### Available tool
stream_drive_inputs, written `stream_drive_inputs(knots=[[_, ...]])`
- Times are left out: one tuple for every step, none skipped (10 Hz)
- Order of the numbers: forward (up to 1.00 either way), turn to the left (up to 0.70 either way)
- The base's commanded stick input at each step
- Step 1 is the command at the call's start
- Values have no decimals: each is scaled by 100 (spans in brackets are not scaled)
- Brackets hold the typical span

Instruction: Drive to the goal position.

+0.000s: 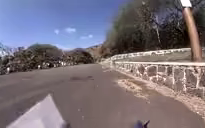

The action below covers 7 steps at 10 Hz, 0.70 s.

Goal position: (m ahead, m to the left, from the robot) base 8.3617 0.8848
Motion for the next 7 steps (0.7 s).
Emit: stream_drive_inputs(knots=[[50, -49], [50, -50], [50, -43], [50, -25], [50, -6], [50, 0], [50, 0]])
